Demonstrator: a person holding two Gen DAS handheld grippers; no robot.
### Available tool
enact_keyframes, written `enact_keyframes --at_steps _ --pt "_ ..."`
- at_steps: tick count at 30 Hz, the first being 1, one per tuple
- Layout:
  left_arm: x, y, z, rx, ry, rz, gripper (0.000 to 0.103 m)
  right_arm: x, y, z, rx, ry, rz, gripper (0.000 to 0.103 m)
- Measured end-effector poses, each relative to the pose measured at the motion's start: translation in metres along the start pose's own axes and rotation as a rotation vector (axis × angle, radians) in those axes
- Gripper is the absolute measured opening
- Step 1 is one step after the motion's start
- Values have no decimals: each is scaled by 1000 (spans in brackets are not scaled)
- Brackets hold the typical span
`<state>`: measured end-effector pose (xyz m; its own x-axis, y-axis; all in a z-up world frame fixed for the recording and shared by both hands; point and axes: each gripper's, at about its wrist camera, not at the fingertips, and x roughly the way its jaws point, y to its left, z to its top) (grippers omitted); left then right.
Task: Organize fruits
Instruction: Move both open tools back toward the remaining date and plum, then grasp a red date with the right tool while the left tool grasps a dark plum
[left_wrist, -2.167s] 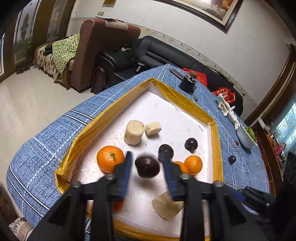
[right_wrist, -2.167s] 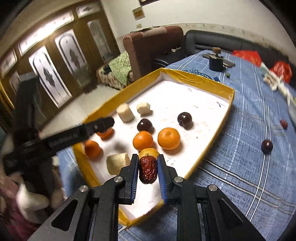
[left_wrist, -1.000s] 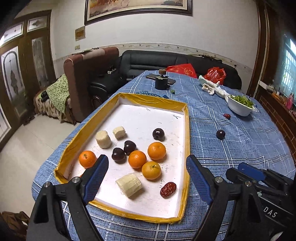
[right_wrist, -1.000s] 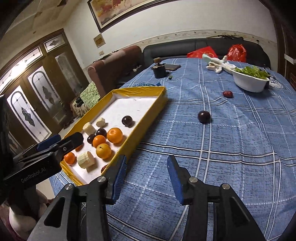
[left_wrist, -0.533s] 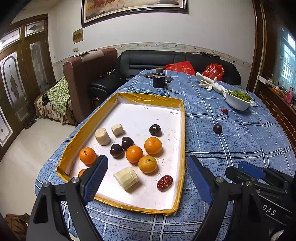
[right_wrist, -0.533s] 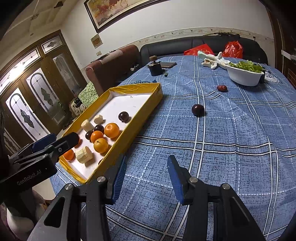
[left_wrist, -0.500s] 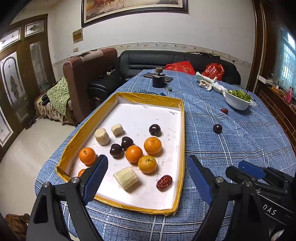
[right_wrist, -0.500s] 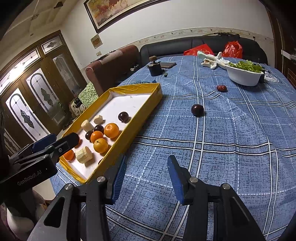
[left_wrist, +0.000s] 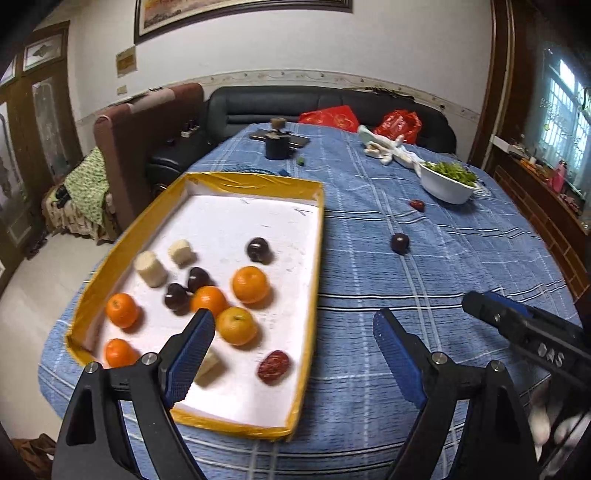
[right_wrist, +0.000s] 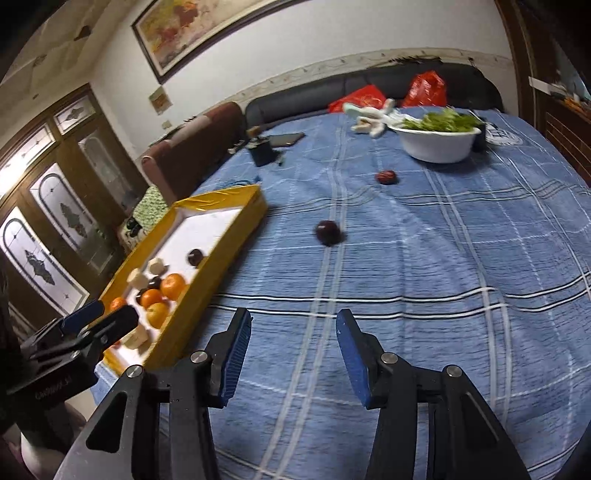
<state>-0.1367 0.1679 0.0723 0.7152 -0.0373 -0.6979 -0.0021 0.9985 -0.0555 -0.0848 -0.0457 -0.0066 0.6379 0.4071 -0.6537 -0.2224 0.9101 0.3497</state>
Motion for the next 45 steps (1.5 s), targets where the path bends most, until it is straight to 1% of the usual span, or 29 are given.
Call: enact_keyframes --at_steps 4,8,9,12,15,17,21,25,26,27,28,31,33,35,38,40,42,45 --pt "5 -5 3 -7 -4 -37 87 5 -18 24 -1 14 -37 53" --pt "9 -6 4 -26 -7 -91 87 21 -38 71 14 2 -70 52" --pt "10 -7 4 -23 -10 -103 87 26 -42 78 17 -2 -75 52" --pt "16 -12 6 4 -5 -131 87 56 -61 105 45 4 -95 52" --pt "20 -16 7 21 0 -144 87 91 -78 130 78 41 -108 52" --pt "21 -14 8 21 2 -149 87 112 -89 146 105 64 -131 51" --pt "31 -9 8 8 25 -166 87 148 -104 167 154 108 -172 50" --pt "40 -7 8 -11 55 -191 87 173 -96 168 113 155 -223 50" --pt "41 -8 7 -11 58 -193 87 174 -90 168 86 143 -252 49" --pt "41 -9 7 -9 61 -195 87 176 -87 168 74 146 -259 34" --pt "40 -10 6 -8 64 -198 87 178 -84 168 68 150 -265 33" --pt "32 -11 4 -13 59 -205 87 174 -76 166 45 129 -291 33" --pt "26 -11 4 -17 51 -200 87 160 -74 165 35 104 -288 33" --pt "19 -11 5 -21 43 -203 87 140 -74 164 50 82 -253 33" --pt "13 -16 6 -19 42 -216 87 97 -69 154 48 40 -196 33" --pt "13 -24 8 -9 49 -222 87 68 -66 139 44 16 -147 33" --pt "17 -34 9 2 65 -234 87 50 -66 124 46 2 -117 33" --pt "24 -45 13 15 85 -227 87 33 -73 100 53 -21 -103 33"
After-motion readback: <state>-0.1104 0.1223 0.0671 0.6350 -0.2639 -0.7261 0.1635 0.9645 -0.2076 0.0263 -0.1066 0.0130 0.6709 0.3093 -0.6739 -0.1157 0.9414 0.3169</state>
